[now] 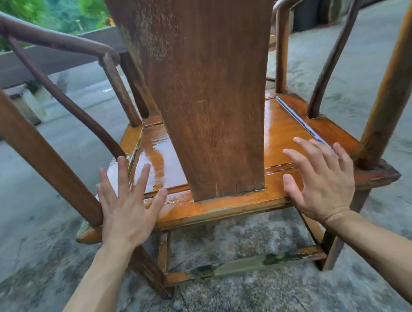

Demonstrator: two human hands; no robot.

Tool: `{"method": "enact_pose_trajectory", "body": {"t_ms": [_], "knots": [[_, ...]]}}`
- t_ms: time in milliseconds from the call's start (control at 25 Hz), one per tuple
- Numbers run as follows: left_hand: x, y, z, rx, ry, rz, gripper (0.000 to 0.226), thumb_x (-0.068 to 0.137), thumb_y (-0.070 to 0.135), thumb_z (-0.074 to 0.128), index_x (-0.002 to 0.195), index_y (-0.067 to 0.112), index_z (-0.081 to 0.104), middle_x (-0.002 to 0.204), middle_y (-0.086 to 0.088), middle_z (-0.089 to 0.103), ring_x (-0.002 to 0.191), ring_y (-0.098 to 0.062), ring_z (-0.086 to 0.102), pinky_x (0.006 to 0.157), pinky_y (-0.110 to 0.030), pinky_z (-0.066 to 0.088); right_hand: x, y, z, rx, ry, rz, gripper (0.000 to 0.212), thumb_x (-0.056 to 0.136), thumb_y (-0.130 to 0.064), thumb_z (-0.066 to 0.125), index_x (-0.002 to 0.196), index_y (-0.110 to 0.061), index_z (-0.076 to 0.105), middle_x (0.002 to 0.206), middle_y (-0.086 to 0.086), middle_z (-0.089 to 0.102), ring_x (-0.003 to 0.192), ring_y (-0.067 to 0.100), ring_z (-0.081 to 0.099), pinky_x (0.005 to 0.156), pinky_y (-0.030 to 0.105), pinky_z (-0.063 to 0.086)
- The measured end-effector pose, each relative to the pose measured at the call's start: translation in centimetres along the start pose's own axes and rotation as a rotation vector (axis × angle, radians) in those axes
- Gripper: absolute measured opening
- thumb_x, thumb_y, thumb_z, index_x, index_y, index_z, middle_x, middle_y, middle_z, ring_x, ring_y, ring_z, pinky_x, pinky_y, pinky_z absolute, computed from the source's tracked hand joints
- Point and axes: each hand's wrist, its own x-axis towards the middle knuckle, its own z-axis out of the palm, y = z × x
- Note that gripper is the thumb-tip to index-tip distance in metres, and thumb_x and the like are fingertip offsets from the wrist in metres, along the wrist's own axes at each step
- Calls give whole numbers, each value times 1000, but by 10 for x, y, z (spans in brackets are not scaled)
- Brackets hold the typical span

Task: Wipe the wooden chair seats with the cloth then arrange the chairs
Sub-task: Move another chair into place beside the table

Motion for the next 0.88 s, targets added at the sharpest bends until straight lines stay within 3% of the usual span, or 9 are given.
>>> {"method": "enact_pose_trajectory", "body": {"t_ms": [520, 760, 880], "knots": [[55, 41, 24, 48, 73, -257, 88, 76, 89, 2, 155, 50, 8, 164, 8, -27, 147, -30, -35, 122, -57, -9, 74, 40, 124, 206, 21, -78, 49, 94, -49, 39, 127, -22, 63, 139, 3, 60, 128, 30, 57, 111, 57, 35], [76, 56, 32, 84, 86, -341, 90, 74, 90, -4, 154, 51, 5, 161, 9, -33, 136, -21, -49, 121, -56, -10, 103, 46, 165, 284, -52, -123, 49, 95, -50, 37, 128, -25, 64, 143, 1, 57, 130, 30, 56, 112, 58, 32], [90, 58, 35, 93, 105, -400, 90, 75, 89, -6, 155, 49, 5, 160, 10, -35, 138, -22, -47, 121, -55, -8, 119, 44, 188, 310, -59, -148, 48, 93, -49, 41, 128, -25, 64, 144, 1, 57, 131, 29, 55, 113, 58, 31]]}}
